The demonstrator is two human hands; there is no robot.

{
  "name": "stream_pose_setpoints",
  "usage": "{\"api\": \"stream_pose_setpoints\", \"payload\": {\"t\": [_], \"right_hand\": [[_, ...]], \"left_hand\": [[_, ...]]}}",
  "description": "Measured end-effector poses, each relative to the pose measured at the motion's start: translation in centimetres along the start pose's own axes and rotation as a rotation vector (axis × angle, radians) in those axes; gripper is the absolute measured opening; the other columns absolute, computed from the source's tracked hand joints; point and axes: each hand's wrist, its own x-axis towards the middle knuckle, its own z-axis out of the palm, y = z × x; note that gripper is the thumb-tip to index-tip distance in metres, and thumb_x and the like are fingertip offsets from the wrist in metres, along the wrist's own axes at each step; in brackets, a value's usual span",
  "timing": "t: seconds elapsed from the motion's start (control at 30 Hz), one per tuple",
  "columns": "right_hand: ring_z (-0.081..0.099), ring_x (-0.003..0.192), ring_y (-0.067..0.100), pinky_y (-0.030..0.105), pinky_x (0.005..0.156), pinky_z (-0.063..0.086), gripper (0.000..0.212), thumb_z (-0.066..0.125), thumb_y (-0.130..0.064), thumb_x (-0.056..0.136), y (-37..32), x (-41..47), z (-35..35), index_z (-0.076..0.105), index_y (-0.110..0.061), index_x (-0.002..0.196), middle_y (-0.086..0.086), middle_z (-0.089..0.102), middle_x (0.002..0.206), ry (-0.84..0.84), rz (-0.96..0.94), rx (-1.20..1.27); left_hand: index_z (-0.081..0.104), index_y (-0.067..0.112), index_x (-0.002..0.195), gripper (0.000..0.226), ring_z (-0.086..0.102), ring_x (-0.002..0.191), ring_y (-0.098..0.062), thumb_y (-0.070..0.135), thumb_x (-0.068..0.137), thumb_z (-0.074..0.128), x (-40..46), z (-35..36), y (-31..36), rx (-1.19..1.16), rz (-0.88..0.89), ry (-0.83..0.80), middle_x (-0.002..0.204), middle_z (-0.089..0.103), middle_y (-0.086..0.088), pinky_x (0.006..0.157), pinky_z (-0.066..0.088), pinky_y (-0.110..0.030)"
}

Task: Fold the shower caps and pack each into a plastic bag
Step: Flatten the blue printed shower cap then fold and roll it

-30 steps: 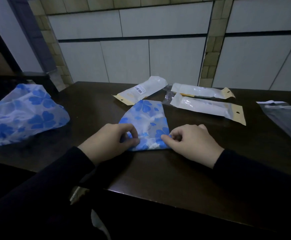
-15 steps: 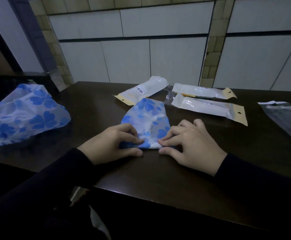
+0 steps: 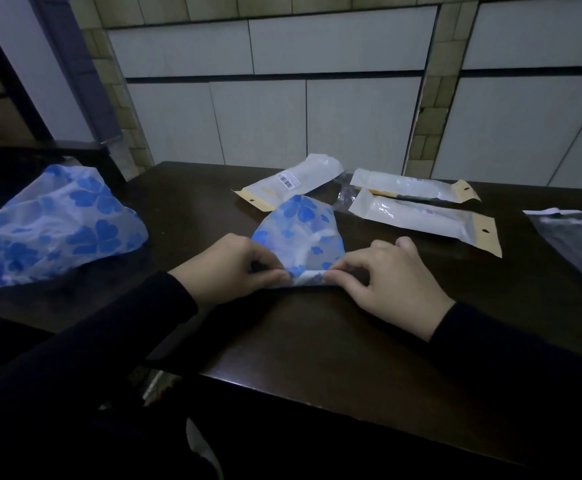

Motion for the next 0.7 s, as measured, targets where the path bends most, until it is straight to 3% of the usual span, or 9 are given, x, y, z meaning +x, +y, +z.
{"api": "stream_pose_setpoints", "payload": {"t": [0.23,0.4,0.6,0.7], "right_hand": [[0.056,0.083,0.006,0.035,0.091,0.033,0.037,0.043,-0.059,0.093,0.4,2.3,0.1,0.069,-0.034,0.096,-0.013,0.067,0.086,-0.099,0.065,0.010],[0.052,0.094,0.008,0.034,0.091,0.028,0.030,0.043,-0.054,0.095,0.4,3.3,0.2,0.067,-0.037,0.100,-0.014,0.066,0.097,-0.176,0.103,-0.012],[0.043,0.090,0.008,0.033,0.084,0.028,0.034,0.040,-0.057,0.094,0.5,2.1,0.4,0.067,-0.037,0.103,-0.017,0.063,0.095,-0.055,0.034,-0.073],[0.042,0.091,0.009,0.033,0.082,0.031,0.033,0.040,-0.056,0.094,0.6,1.9,0.5,0.066,-0.038,0.104,-0.018,0.060,0.100,-0.049,-0.009,-0.067]], "left_hand": [[0.072,0.024,0.088,0.026,0.057,0.072,-0.008,0.048,0.085,0.064,1.3,-0.1,-0.3,0.049,-0.125,-0.041,0.076,0.065,0.007,0.072,0.049,-0.029],[0.066,0.033,0.079,0.019,0.058,0.073,-0.007,0.052,0.083,0.064,2.3,-0.2,-0.2,0.087,-0.150,-0.098,0.075,0.061,0.012,0.067,0.046,-0.024],[0.061,0.036,0.079,0.015,0.057,0.062,-0.004,0.050,0.082,0.066,2.2,-0.1,-0.5,0.024,-0.105,-0.074,0.068,0.067,0.009,0.064,0.047,-0.023],[0.062,0.035,0.083,0.014,0.057,0.067,-0.003,0.048,0.081,0.067,1.7,0.5,-0.9,0.005,-0.033,0.006,0.072,0.063,0.010,0.064,0.045,-0.021]]}}
